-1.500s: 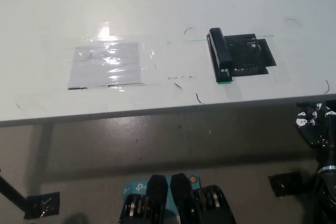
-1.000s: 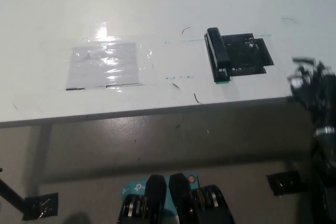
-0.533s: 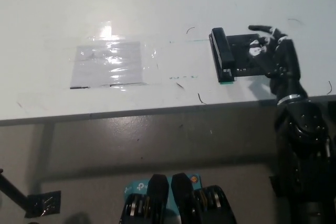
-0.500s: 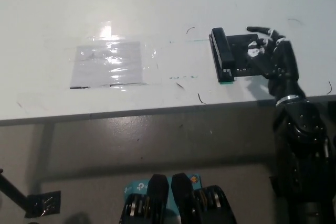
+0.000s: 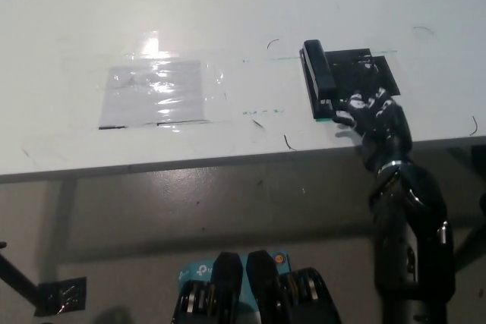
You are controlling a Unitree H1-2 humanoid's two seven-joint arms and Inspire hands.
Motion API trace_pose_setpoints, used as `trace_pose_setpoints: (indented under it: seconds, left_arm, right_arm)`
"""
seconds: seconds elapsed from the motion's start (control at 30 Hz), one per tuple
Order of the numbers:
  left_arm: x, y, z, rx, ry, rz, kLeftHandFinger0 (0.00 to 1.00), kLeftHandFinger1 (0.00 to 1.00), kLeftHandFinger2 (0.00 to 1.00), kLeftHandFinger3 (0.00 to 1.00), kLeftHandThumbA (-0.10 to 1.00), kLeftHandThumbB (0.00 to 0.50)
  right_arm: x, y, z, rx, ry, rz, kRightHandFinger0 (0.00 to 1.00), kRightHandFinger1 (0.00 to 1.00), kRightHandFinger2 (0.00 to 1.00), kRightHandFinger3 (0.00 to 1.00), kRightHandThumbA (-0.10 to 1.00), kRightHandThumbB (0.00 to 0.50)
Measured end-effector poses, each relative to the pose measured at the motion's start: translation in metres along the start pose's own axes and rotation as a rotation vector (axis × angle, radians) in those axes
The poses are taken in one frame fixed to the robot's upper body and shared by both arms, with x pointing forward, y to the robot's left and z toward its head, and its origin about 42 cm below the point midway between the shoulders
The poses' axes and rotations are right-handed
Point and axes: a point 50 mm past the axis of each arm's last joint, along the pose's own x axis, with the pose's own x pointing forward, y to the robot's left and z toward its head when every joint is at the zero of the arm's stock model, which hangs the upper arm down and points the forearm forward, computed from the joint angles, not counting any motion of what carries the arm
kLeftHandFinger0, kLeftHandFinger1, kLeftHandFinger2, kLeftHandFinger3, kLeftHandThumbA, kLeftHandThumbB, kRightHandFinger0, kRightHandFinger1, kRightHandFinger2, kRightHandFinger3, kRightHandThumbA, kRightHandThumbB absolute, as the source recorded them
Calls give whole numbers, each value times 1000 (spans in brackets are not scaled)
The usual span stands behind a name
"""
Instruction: A stapler is kept infront of the robot on the black mark on the desk and the robot uses its right hand to lift the top of the stapler to open it
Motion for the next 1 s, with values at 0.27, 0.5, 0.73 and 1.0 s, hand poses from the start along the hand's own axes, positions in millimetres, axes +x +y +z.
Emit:
trace_pose_setpoints:
  seconds: [0.27,0.5,0.73,1.0]
  left_arm:
    - [0,-1,0,-2,0,1,212,212,413,699,241,0]
    - [0,-1,0,-3,-1,2,221,229,447,735,252,0]
    - [0,-1,0,-6,-1,2,213,214,430,708,268,0]
    - [-1,-2,0,-7,0,1,205,206,416,681,280,0]
  right_arm:
    - [3,3,-8,129,61,-65,483,588,765,961,284,0]
    - [3,21,-15,177,99,-88,439,595,766,953,288,0]
    - [8,31,-20,197,134,-112,511,633,780,963,299,0]
    - [17,42,-22,212,149,-132,591,663,793,1000,405,0]
